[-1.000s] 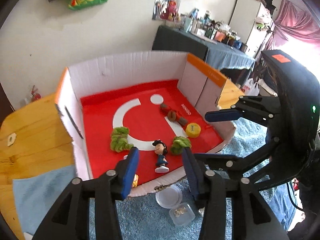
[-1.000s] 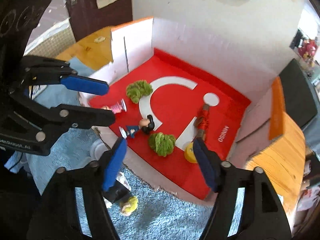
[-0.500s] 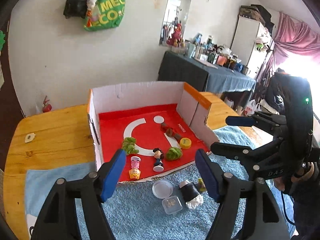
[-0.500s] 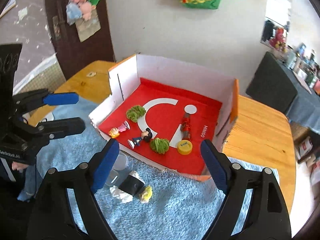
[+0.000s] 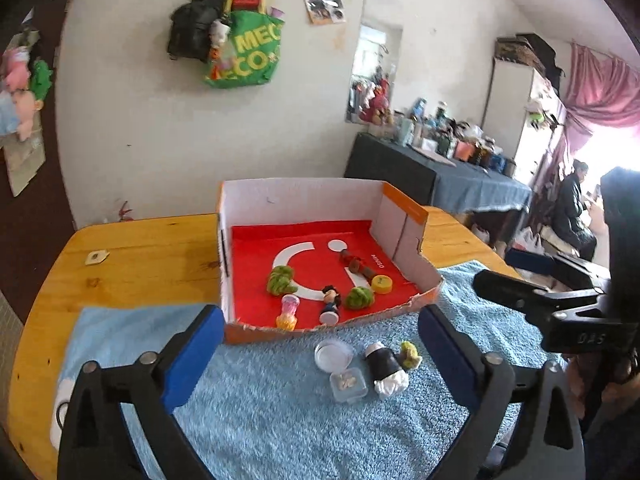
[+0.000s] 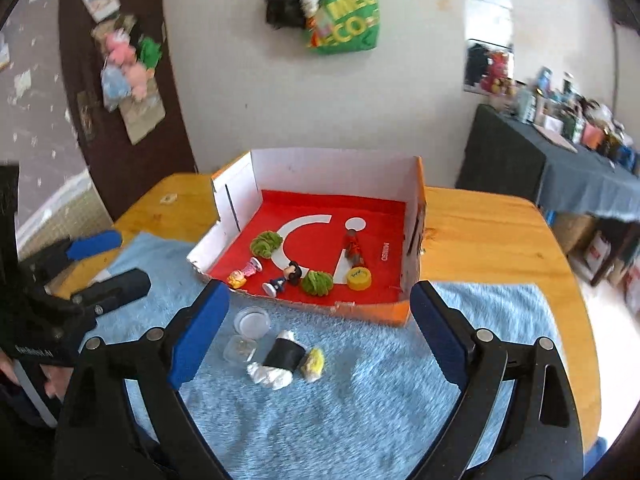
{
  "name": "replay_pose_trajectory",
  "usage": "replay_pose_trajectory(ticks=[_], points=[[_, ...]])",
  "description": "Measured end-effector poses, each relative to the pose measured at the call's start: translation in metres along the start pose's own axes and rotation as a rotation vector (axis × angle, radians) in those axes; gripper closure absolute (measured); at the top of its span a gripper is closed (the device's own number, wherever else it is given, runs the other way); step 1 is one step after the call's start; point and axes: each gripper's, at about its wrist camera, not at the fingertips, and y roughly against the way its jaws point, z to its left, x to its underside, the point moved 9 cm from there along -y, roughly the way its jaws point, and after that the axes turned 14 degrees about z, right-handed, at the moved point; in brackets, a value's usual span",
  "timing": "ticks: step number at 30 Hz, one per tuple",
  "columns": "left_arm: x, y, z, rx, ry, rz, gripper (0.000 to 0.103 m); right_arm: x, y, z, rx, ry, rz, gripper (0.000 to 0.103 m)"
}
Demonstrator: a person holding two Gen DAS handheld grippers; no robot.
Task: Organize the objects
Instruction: 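Withdraw both open tools from the box back over the towel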
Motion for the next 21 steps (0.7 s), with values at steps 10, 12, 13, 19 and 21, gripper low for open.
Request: replay_pose_trajectory(ticks=[10,12,13,19,21], points=[[0.056,-0.011,0.008,-0.083,0.062,-0.052,0.000,0.053,-0.018,0.001,0.112,-0.029,-0.058,0.005],[0.068,-0.021,0.011,-0.096,0.077,-0.037,0.000,0.065,-0.031,-0.001,0.120,-0.040,-0.028,0.005],[0.072,-0.026,0.012,-0.101,0.081,-0.022,0.000,0.070,-0.036,-0.002,0.115,-0.044,-0.015,0.005],[0.096,-0.051,0.018,-0.097,0.121,0.050,0.000,0.093,-0.055,-0.011,0.077,-0.097,0.046,0.005],[0.103,-0.058,0.018,-0.109,0.119,0.069,0.000,0.097,-0.058,-0.012,0.098,-0.089,0.051,0.005]])
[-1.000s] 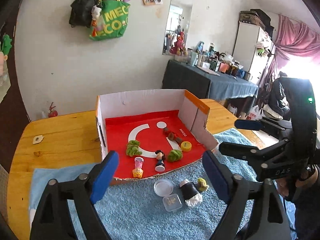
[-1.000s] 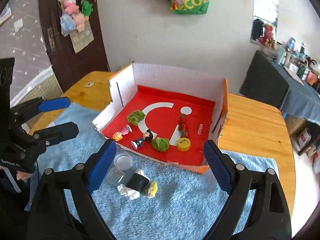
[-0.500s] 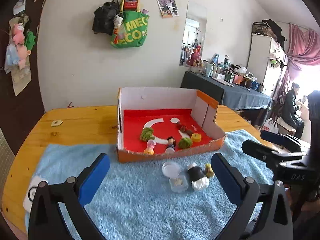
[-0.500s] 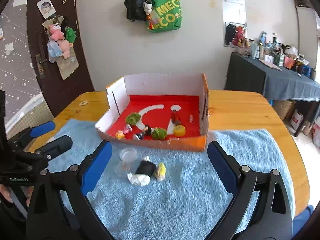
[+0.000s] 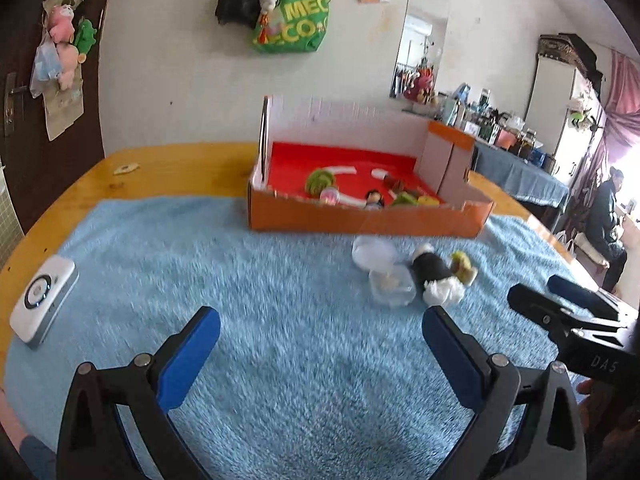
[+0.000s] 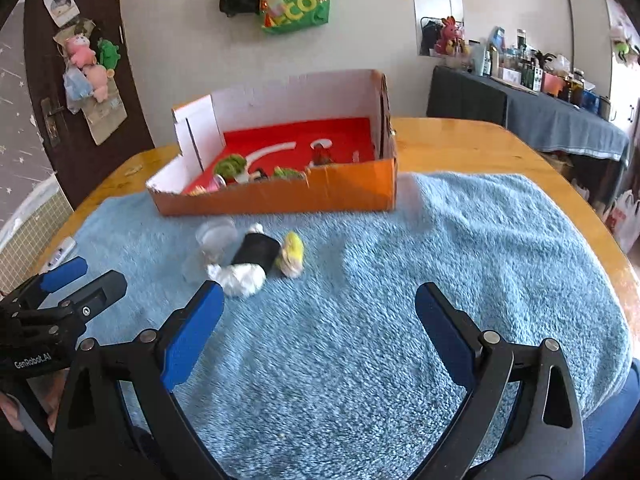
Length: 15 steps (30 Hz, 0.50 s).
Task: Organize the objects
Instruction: 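Withdraw both open tools from the box back over the towel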
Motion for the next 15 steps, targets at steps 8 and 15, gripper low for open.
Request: replay_pose_trajectory(ticks=[8,15], points=[[0.010,-0.014,0.000,-0.006,0.010,0.039,0.000,0.014,-0.011,0.001,0.012,0.023,0.031,0.005],[0.014,-0.017,-0.003,-0.010,0.004,0.058,0.000,0.019,-0.016,-0.002,0.004,0.017,0.054,0.005]])
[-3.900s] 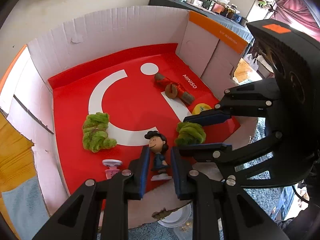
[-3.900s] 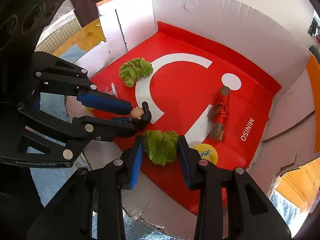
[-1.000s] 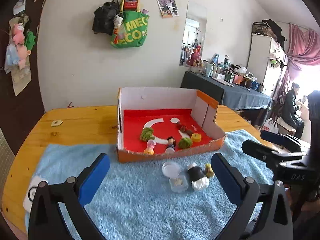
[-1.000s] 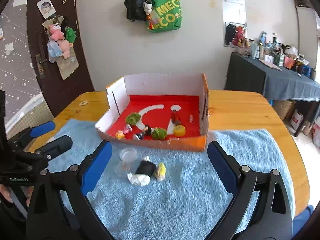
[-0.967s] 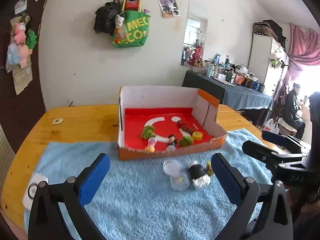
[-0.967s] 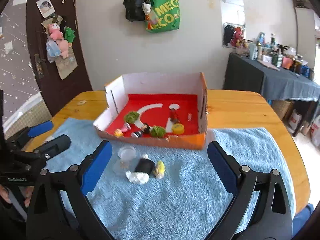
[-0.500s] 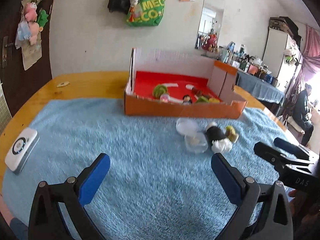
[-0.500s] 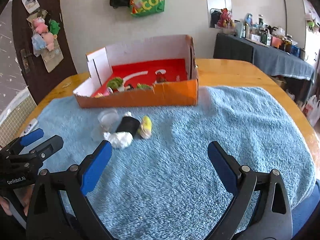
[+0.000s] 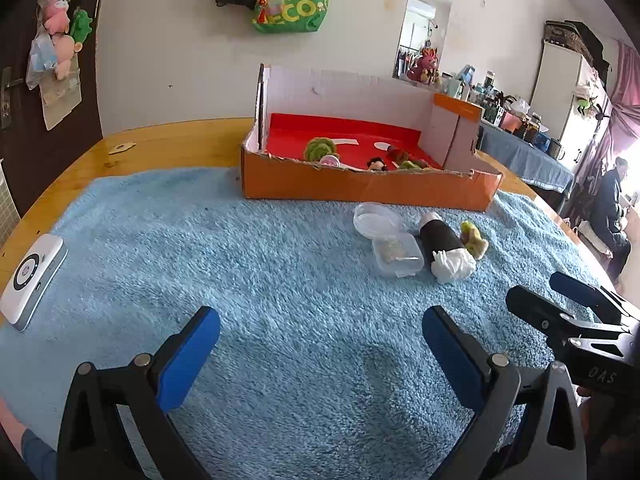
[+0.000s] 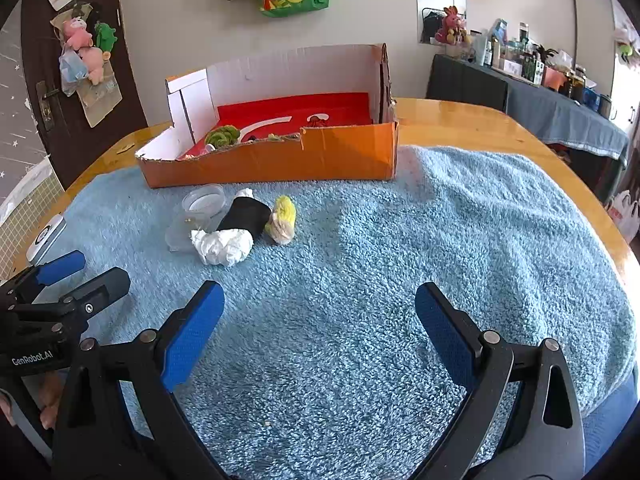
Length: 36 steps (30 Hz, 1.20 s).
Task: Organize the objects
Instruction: 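Withdraw both open tools from the box back over the towel, then move left tool to the clear box while right tool closes on the yellow chick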
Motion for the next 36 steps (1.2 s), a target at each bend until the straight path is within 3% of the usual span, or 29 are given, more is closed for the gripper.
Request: replay_pose_trajectory(ticks=[23,27,31,36], points=[[-0.002,-0.012,-0.006,-0.022,0.007,0.031,0.000,-0.001,-0.010,-0.005,-0.028,0.005,0.009,0.005],[-0.013,-0.014,-0.006,-0.025,0.009,0.048,0.000,-0.014,-0.014,-0.005,-0.018,0.026,0.064,0.005],[-0.024,-0.026,-0.008,0.013,0.005,0.106,0.000,-0.036,-0.010,-0.002,-0.004,0.059,0.044,0.005],[-0.040,-0.028,-0.012,0.016,-0.023,0.108,0.000,-0.053,-0.015,0.002,-0.033,0.047,0.043,0.005]])
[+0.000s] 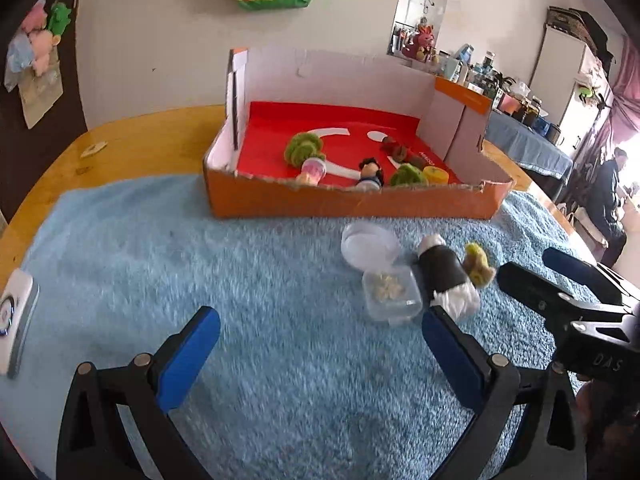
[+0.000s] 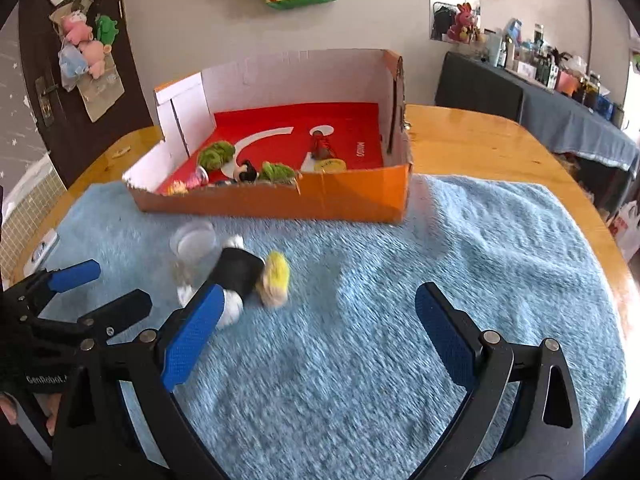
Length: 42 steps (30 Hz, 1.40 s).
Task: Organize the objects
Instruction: 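Move left tool to the clear box while right tool closes on the yellow chick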
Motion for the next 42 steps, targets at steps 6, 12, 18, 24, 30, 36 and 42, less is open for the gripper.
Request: replay_pose_trajectory(ticks=[6,12,18,24,30,36,42], points=[[-0.004,-0.012,-0.008,0.021,-0.037,0.040,0.001,-0.008,-0.008,-0.001,0.005,0.014,0.011,0.006],[-0.006,-0.023,-0.018,0.001,-0.088,0.086,0.001,-0.009,-0.014,-0.005,0.022,0.021,0.029,0.006],[-0.009,-0.028,-0.020,-0.018,-0.111,0.105,0.002,-0.010,-0.022,-0.010,0.015,0.022,0.059,0.006],[-0.010,-0.032,-0.020,-0.031,-0.134,0.110,0.008,-0.006,-0.031,-0.010,-0.027,0.020,0.091,0.013],[-0.013,-0.027,-0.024,0.044,-0.147,0.075,0.028,-0.003,-0.033,0.007,-0.021,0.102,0.098,0.043],[-0.012,-0.023,-0.027,0.079,-0.153,0.059,0.051,0.002,-0.032,0.023,0.004,0.184,0.076,0.072],[-0.008,-0.019,-0.032,0.125,-0.162,0.052,0.061,0.003,-0.026,0.023,-0.004,0.192,0.042,0.087]])
